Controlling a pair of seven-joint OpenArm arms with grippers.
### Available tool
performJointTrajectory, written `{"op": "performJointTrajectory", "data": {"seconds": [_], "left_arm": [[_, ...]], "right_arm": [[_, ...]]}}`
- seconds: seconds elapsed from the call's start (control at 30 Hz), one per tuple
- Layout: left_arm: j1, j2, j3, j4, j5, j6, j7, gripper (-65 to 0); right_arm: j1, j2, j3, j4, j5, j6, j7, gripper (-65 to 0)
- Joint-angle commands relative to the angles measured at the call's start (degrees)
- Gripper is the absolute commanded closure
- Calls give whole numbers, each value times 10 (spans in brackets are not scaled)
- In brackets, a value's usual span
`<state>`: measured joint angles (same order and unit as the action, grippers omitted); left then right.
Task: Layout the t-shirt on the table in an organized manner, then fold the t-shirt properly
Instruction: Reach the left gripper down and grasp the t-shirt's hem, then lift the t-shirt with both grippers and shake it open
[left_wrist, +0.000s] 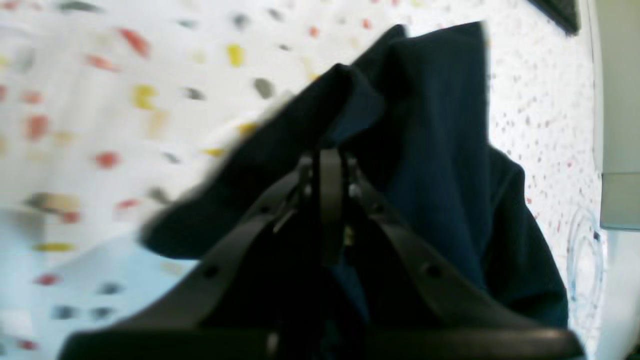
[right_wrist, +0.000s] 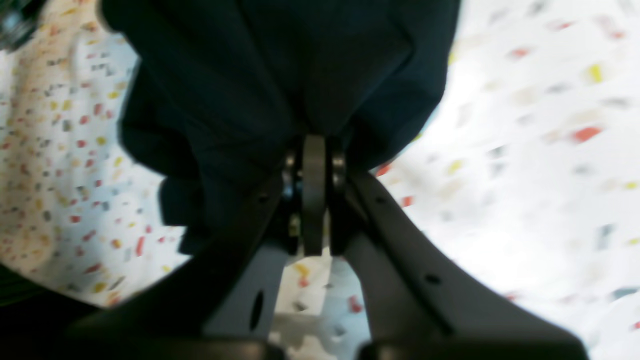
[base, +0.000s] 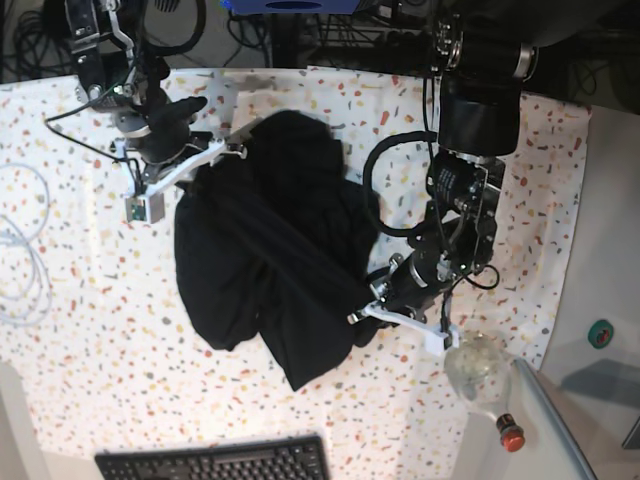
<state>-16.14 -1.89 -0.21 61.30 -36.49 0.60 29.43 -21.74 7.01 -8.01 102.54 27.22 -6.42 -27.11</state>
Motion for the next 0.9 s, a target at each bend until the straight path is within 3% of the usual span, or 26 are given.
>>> {"op": "performJointTrajectory", "data": {"seconds": [0.0,0.17,0.27,0.43,0.67,0.73,0.87], "left_arm": [[-24,-8,16,27,-1,-4,-22,0],[-74,-33,130,64,-1,-2,-25,0],[-124,-25,136,57,-1,-1,-26,0],[-209,-7,136,55,-5,0,-23,0],[-257,-2,132,143,-7,0,-6,0],[-260,1,97,159,-7,0,-2,0],[-256,45,7,196,-50,0,2,0]], "right_arm": [[14,10,2,12,-2,0,12,0],[99,51,3,-1,-2,-1,11,0],[169,74,9,-11,-2,-3,11,0],[264,104,81,-46,0,0,10,0],[327,228,131,4,1,0,15,0],[353,264,137,21,1,0,16,0],[388,328,154,47,1,0,43,0]]}}
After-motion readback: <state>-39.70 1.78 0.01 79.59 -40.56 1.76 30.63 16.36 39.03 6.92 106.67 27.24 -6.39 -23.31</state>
